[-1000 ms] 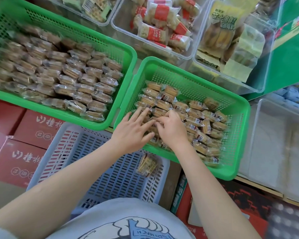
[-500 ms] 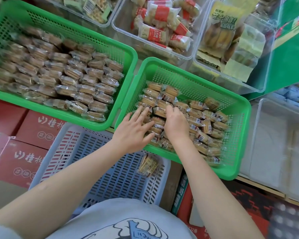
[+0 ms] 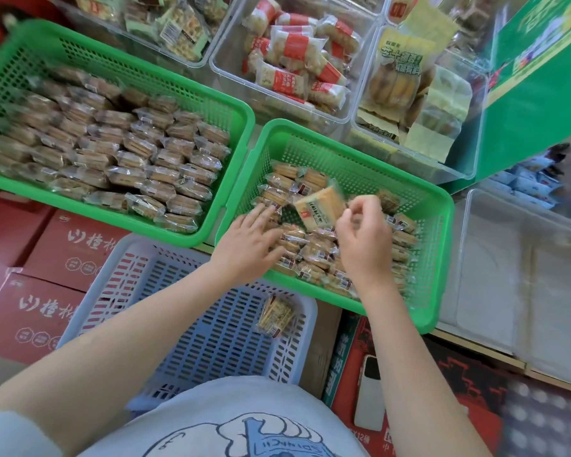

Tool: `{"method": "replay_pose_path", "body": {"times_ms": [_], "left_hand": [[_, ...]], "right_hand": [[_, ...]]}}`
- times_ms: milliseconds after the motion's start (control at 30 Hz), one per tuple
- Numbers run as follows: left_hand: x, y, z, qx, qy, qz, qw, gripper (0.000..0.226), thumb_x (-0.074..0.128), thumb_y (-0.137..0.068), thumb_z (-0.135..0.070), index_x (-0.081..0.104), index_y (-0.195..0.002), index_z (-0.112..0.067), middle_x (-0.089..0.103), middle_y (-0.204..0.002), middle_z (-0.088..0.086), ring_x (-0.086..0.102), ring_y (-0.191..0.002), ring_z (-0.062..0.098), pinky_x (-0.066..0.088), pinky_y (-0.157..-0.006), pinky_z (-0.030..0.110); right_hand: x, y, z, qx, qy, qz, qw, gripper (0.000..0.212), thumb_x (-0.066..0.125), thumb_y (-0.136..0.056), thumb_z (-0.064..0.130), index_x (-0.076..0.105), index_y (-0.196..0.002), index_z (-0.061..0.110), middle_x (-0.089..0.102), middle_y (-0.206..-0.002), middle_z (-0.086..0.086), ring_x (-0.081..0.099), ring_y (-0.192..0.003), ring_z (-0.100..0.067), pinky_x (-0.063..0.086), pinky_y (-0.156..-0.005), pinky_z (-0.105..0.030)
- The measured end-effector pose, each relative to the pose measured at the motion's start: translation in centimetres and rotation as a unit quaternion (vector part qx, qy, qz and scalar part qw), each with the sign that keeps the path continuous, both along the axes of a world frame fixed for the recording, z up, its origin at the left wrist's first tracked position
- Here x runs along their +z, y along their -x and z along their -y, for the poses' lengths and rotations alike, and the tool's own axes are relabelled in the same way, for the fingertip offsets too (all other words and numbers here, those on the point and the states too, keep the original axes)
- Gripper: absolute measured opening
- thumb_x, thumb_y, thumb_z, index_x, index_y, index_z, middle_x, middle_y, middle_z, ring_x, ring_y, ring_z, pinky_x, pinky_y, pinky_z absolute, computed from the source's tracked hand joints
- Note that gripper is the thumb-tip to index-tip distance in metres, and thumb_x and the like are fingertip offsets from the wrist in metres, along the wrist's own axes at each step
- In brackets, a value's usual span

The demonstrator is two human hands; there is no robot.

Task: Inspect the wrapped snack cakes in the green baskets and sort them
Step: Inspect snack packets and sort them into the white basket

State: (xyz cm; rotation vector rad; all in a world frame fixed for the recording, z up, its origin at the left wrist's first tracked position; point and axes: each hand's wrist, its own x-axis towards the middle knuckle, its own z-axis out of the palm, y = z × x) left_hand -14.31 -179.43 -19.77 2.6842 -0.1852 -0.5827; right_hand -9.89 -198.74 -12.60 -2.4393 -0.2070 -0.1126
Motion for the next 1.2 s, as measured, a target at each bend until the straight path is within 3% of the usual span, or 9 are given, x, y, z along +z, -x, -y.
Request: {"method": "replay_pose_path", "body": {"times_ms": [67, 133, 200, 267, 400, 567, 867, 1033, 1200], "left_hand": [[1.9, 0.3, 0.6, 0.178, 0.177, -0.002, 0.968, 0.035, 0.045, -0.106, -0.036, 0.063, -0.132, -0.022, 0.042, -0.157, 0.004, 0.034, -0.145, 0.019, 0.029, -0.12, 0.044], [4.8, 0.5, 1.4, 0.375, 0.417, -0.094, 0.823, 0.027, 0.048, -0.105, -0.03, 0.068, -0.121, -0.018, 0.064, -0.133, 0.003, 0.06, -0.115, 0.011, 0.051, -0.094, 0.035], [7.5, 1.1, 1.9, 0.421, 0.59, -0.191, 0.662, 0.027, 0.049, -0.104, -0.035, 0.067, -0.116, -0.018, 0.071, -0.117, 0.004, 0.069, -0.097, 0.014, 0.059, -0.077, 0.034], [9.3, 2.3, 2.1, 0.389, 0.67, -0.201, 0.599, 0.031, 0.058, -0.096, -0.035, 0.067, -0.117, -0.015, 0.073, -0.107, 0.008, 0.071, -0.089, 0.02, 0.062, -0.065, 0.035], [11.3, 4.8, 2.0, 0.367, 0.685, -0.177, 0.604, 0.034, 0.069, -0.082, -0.026, 0.069, -0.113, -0.012, 0.075, -0.103, 0.011, 0.072, -0.084, 0.02, 0.061, -0.06, 0.03], [12.6, 7.5, 1.8, 0.338, 0.704, -0.199, 0.593, 0.033, 0.066, -0.082, -0.024, 0.068, -0.112, -0.012, 0.075, -0.097, 0.011, 0.072, -0.074, 0.016, 0.058, -0.052, 0.024], [13.7, 10.9, 2.4, 0.351, 0.733, -0.206, 0.545, 0.039, 0.063, -0.088, -0.019, 0.066, -0.126, -0.013, 0.074, -0.111, 0.013, 0.073, -0.081, 0.02, 0.062, -0.067, 0.03], [14.0, 11.8, 2.3, 0.372, 0.642, -0.13, 0.658, 0.022, 0.067, -0.093, -0.011, 0.072, -0.114, -0.011, 0.077, -0.106, 0.011, 0.073, -0.094, 0.02, 0.062, -0.079, 0.033], [14.6, 12.3, 2.0, 0.38, 0.587, -0.066, 0.712, 0.007, 0.066, -0.094, -0.007, 0.072, -0.097, -0.007, 0.078, -0.094, 0.01, 0.074, -0.091, 0.023, 0.06, -0.084, 0.036]], "right_hand": [[2.0, 1.2, 0.7, -0.058, -0.083, -0.012, 0.995, 0.008, 0.05, -0.098, 0.005, 0.047, -0.091, 0.008, 0.048, -0.074, 0.002, 0.05, -0.06, -0.004, 0.039, -0.05, -0.023], [3.2, 2.3, 1.1, -0.1, -0.135, -0.04, 0.985, 0.008, 0.051, -0.098, 0.006, 0.05, -0.091, 0.009, 0.049, -0.072, 0.002, 0.046, -0.057, -0.001, 0.038, -0.052, -0.021], [3.7, 3.4, 1.1, -0.125, -0.174, -0.085, 0.973, 0.008, 0.053, -0.097, 0.009, 0.053, -0.089, 0.012, 0.054, -0.072, -0.005, 0.049, -0.056, -0.011, 0.042, -0.052, -0.028], [4.1, 4.7, 0.8, -0.14, -0.203, -0.129, 0.96, 0.007, 0.053, -0.097, 0.01, 0.054, -0.091, 0.012, 0.058, -0.073, -0.006, 0.053, -0.057, -0.02, 0.047, -0.053, -0.033], [5.4, 7.1, 0.1, -0.138, -0.3, -0.237, 0.914, 0.01, 0.044, -0.099, 0.008, 0.052, -0.103, 0.004, 0.07, -0.086, -0.013, 0.069, -0.064, -0.023, 0.055, -0.055, -0.035], [6.3, 9.6, 0.7, -0.079, -0.322, -0.279, 0.901, 0.041, 0.042, -0.105, 0.041, 0.061, -0.105, 0.005, 0.068, -0.084, -0.008, 0.063, -0.066, -0.019, 0.052, -0.054, -0.032], [7.8, 12.6, 1.5, -0.052, -0.235, -0.048, 0.969, 0.019, 0.049, -0.104, 0.025, 0.053, -0.09, 0.013, 0.057, -0.078, -0.008, 0.049, -0.063, -0.008, 0.039, -0.054, -0.019], [8.0, 13.9, 1.3, -0.032, -0.136, 0.033, 0.99, 0.02, 0.042, -0.105, 0.027, 0.046, -0.091, 0.013, 0.047, -0.064, 0.004, 0.045, -0.051, -0.01, 0.031, -0.043, -0.021], [8.4, 15.1, 1.7, -0.002, -0.13, 0.038, 0.991, 0.036, 0.04, -0.101, 0.039, 0.049, -0.087, 0.007, 0.051, -0.061, 0.0, 0.049, -0.053, -0.014, 0.031, -0.042, -0.025]]}}
